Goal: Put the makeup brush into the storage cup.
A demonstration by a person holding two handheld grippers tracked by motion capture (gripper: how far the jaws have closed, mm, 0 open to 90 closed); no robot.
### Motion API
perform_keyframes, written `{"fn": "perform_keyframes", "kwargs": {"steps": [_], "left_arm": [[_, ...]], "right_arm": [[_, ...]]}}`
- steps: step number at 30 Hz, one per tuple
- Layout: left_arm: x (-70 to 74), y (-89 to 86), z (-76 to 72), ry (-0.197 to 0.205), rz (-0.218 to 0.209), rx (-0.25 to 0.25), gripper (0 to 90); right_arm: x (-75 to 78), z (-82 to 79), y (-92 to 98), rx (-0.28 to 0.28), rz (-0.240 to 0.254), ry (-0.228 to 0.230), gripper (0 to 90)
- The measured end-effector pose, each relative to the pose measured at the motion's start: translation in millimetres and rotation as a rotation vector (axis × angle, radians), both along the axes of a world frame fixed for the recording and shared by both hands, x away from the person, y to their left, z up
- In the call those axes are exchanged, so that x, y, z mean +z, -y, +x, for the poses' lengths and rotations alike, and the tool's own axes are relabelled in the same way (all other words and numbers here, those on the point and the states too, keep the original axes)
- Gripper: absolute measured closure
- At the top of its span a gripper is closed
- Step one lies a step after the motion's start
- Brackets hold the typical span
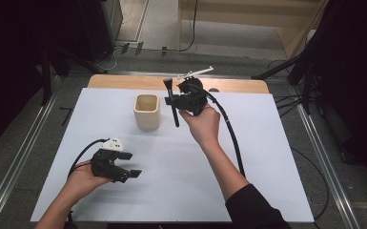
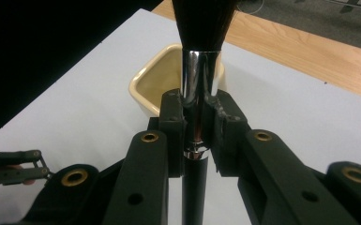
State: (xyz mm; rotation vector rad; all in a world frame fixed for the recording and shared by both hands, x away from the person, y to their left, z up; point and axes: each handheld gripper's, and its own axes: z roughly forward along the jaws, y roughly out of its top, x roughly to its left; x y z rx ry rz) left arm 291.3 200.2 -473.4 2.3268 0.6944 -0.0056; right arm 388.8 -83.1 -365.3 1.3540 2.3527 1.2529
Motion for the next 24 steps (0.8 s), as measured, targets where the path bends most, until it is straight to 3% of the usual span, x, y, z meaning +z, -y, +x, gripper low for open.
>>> {"fn": "perform_keyframes", "kwargs": {"steps": [7,14,24], "left_arm": [[-0.1,0.0,0.1,-0.001,-0.006,0.001,24.2],[0.0,-0.1,0.2,-0.003,-0.008,0.000,24.2],[0.1,0.3,-0.1,-0.003,-0.010,-0.002,24.2]], "right_arm": [[2.6,5.3,-9.4,-0.007,0.003,0.021,78.3],[5.8,7.9,-16.4,-0.023,0.030,0.084,78.3],[6.5,12.1,-23.0,-0.050,0.044,0.138,78.3]]}}
